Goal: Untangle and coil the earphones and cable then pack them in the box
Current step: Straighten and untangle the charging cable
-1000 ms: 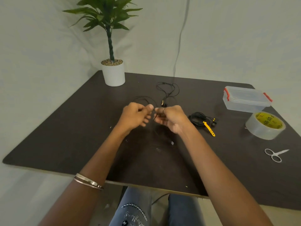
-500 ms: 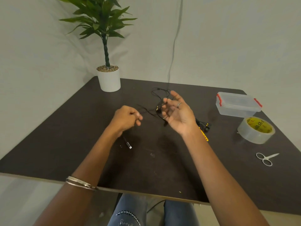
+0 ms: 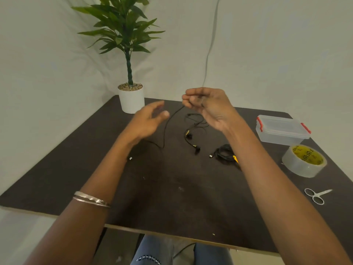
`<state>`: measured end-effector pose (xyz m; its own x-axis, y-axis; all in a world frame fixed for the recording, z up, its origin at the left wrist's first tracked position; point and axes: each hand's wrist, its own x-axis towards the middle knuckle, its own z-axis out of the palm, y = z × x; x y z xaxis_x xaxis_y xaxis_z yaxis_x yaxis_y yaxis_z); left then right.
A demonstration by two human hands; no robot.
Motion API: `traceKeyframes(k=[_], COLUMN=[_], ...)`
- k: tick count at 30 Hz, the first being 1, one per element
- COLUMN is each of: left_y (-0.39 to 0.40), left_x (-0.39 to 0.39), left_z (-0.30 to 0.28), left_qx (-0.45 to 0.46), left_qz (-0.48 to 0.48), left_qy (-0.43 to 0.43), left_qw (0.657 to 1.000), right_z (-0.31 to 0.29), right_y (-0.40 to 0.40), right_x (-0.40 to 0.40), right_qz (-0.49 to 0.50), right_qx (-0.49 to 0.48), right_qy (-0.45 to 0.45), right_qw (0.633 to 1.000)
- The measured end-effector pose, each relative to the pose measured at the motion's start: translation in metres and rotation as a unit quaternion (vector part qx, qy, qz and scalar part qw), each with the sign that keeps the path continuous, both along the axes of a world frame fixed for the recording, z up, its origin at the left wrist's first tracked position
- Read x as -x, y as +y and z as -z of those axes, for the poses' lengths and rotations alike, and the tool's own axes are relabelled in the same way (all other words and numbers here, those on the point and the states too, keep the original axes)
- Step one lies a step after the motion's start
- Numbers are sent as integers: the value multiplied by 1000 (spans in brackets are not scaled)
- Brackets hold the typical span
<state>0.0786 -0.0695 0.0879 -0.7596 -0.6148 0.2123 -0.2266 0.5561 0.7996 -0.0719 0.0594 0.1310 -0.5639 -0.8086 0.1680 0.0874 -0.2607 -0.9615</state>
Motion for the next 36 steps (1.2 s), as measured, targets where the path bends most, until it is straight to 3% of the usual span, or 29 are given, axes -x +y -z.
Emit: traceKeyframes(k=[2,5,9,12,13,15,17,19,21,22,23,25,27,30,32,36], left_y=[14,18,8,13,13,12,8,9,14,16,19,20,17,6,-5,-26], left_x=[17,28,18,8,7,8,12,17,22,23,24,25,23,16,11,1], left_z=[-11,-23,-30,-37,-37,-35,-35,-37,-41,-45,-48,-56,-64,-75,-82,-92], left_qx=[-40,-23,-106,-80,-59,-25,-15,-19,-19,-26,-40,-69,-114,-204,-276,-360], left_qz=[52,24,4,38,47,36,15,16,28,32,35,20,-16,-58,-82,-93], left_qy=[69,116,128,71,60,57,65,77,94,110,130,169,201,263,329,474], left_qw=[995,993,986,994,995,997,998,997,995,993,990,983,973,941,899,798], right_z=[-3,-5,-11,-7,-4,4,6,3,-2,-5,-7,-8,-6,0,3,22], right_y=[-7,-10,4,10,11,15,20,19,15,12,10,8,8,11,15,23], right_x=[-9,-5,21,36,39,42,40,30,15,5,-3,-11,-6,18,40,95], right_qz=[-4,53,89,128,148,205,240,263,221,173,118,10,-38,-36,-8,99], right_qx=[-6,-15,45,41,8,-142,-287,-288,-246,-221,-189,-108,-66,-65,-80,-198], right_qy=[46,78,-130,-159,-120,70,280,428,538,551,519,347,226,200,235,411], right_qw=[999,995,986,978,982,966,884,816,775,786,825,931,971,977,969,884])
